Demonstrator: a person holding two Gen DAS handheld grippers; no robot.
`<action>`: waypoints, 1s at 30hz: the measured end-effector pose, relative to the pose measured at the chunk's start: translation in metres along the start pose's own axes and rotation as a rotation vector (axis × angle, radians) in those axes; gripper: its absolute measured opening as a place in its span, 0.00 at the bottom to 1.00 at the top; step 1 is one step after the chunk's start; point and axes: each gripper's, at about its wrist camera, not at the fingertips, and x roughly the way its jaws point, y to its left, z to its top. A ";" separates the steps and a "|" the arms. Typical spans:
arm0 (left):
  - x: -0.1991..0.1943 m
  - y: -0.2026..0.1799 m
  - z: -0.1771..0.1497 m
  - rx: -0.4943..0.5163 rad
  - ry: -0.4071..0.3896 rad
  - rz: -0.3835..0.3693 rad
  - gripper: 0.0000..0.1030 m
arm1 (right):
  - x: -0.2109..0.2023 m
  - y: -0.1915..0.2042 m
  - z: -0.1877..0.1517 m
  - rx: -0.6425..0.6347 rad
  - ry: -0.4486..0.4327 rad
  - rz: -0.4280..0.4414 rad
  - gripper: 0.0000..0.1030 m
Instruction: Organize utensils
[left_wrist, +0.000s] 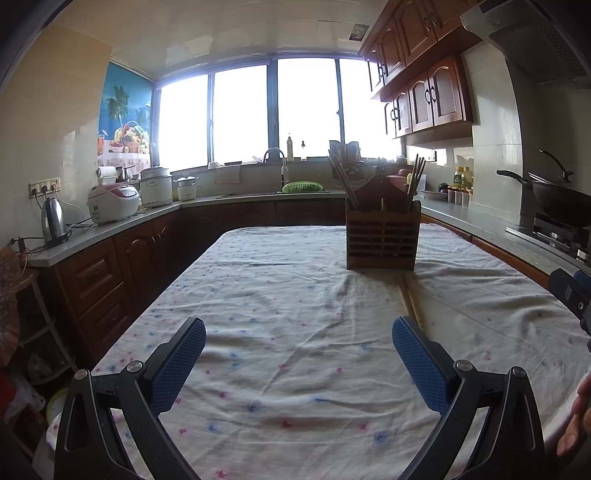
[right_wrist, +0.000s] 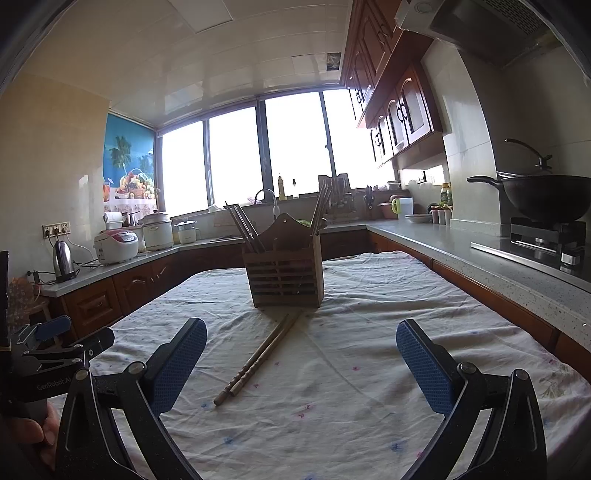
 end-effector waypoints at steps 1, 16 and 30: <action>0.000 0.000 0.000 -0.001 0.000 0.002 0.99 | 0.000 0.000 0.000 0.000 -0.001 0.001 1.00; -0.004 -0.003 0.000 -0.007 -0.006 0.001 0.99 | -0.003 0.004 0.003 0.003 -0.004 0.015 1.00; -0.005 -0.008 0.001 0.001 -0.007 -0.006 0.99 | -0.003 0.004 0.007 0.009 -0.006 0.027 1.00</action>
